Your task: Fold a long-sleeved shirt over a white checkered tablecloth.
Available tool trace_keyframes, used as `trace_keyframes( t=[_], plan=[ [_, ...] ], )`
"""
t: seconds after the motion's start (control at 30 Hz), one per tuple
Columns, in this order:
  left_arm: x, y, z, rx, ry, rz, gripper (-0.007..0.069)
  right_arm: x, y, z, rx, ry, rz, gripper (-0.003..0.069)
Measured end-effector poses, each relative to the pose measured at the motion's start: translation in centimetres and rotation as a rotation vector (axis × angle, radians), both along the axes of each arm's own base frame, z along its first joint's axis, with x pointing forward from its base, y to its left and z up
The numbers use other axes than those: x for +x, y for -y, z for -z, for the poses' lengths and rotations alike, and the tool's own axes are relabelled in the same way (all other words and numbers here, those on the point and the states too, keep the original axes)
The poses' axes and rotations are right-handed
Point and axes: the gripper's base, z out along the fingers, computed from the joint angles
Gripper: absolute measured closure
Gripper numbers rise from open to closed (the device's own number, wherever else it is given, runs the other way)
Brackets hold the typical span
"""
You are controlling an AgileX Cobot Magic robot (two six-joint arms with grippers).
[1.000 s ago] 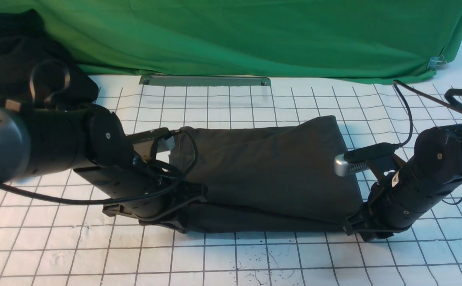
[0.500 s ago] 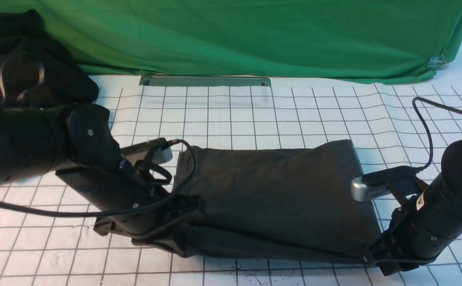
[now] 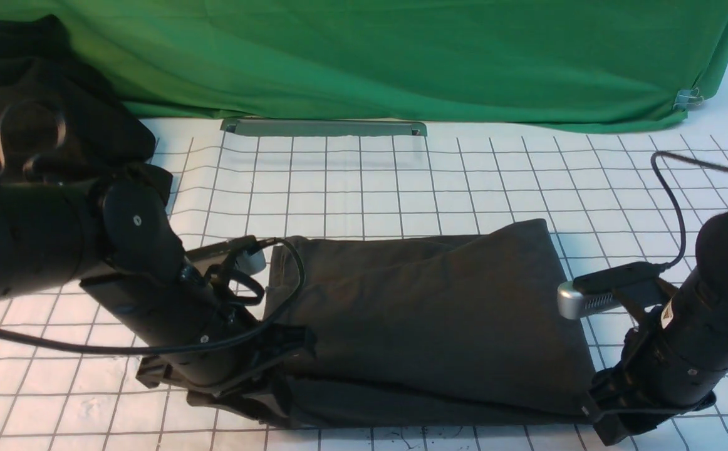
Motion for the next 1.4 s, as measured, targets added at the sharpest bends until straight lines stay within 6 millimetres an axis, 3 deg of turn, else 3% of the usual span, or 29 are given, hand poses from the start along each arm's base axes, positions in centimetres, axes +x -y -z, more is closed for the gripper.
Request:
trace_keyframes(
  t=[0.1, 0.13, 0.17, 0.2, 0.27, 0.3, 0.37, 0.43, 0.53, 0.57, 0.6, 0.67, 0.8, 0.93, 1.07, 1.4],
  plan=[
    [0.3, 0.0, -1.6, 0.015, 0.024, 0.037, 0.0277, -0.1, 0.1, -2.0, 0.000, 0.009, -0.019, 0.0303],
    [0.5, 0.0, -3.1, 0.024, 0.049, 0.064, 0.0227, -0.5, 0.3, -4.1, -0.002, 0.040, -0.039, 0.0350],
    [0.5, 0.0, -3.4, 0.024, 0.054, 0.066, 0.0216, -0.6, 0.4, -4.3, -0.005, 0.042, -0.041, 0.0357],
    [0.6, -0.1, -4.9, 0.023, 0.083, 0.081, 0.0176, -1.2, 0.8, -6.5, -0.013, 0.091, -0.058, 0.0423],
    [0.5, -0.1, -6.3, 0.017, 0.120, 0.089, 0.0144, -2.6, 1.6, -9.1, -0.025, 0.158, -0.071, 0.0510],
    [0.5, -0.1, -6.7, 0.014, 0.131, 0.089, 0.0142, -2.7, 1.7, -9.4, -0.025, 0.167, -0.071, 0.0518],
    [0.4, -0.2, -8.1, -0.001, 0.181, 0.089, 0.0126, -5.2, 2.8, -12.4, -0.022, 0.270, -0.075, 0.0605],
    [0.2, -0.3, -8.8, -0.008, 0.207, 0.088, 0.0130, -7.7, 3.7, -14.9, 0.016, 0.387, -0.068, 0.0644],
    [0.1, -0.4, -9.1, -0.010, 0.219, 0.088, 0.0174, -11.9, 5.3, -18.4, 0.091, 0.620, -0.053, 0.0658],
    [0.1, -0.4, -9.1, -0.010, 0.219, 0.088, 0.0174, -12.2, 5.3, -18.6, 0.099, 0.643, -0.052, 0.0659],
    [0.1, -0.4, -9.2, -0.010, 0.220, 0.088, 0.0227, -14.9, 6.3, -20.2, 0.153, 0.810, -0.043, 0.0659],
    [0.1, -0.4, -9.2, -0.009, 0.221, 0.091, 0.0267, -17.0, 7.1, -21.0, 0.196, 0.943, -0.035, 0.0659],
    [0.2, -0.4, -9.2, -0.007, 0.245, 0.103, 0.0435, -21.8, 8.9, -20.2, 0.276, 1.233, -0.033, 0.0659],
    [0.5, -0.3, -9.4, -0.010, 0.288, 0.117, 0.0592, -23.1, 9.3, -16.6, 0.318, 1.384, -0.028, 0.0659],
    [0.6, -0.3, -9.4, -0.010, 0.297, 0.122, 0.0624, -22.0, 8.9, -13.5, 0.331, 1.431, -0.026, 0.0659],
    [0.8, -0.3, -9.5, -0.013, 0.321, 0.116, 0.0624, -21.8, 8.9, -13.8, 0.356, 1.508, -0.019, 0.0645]
  ],
)
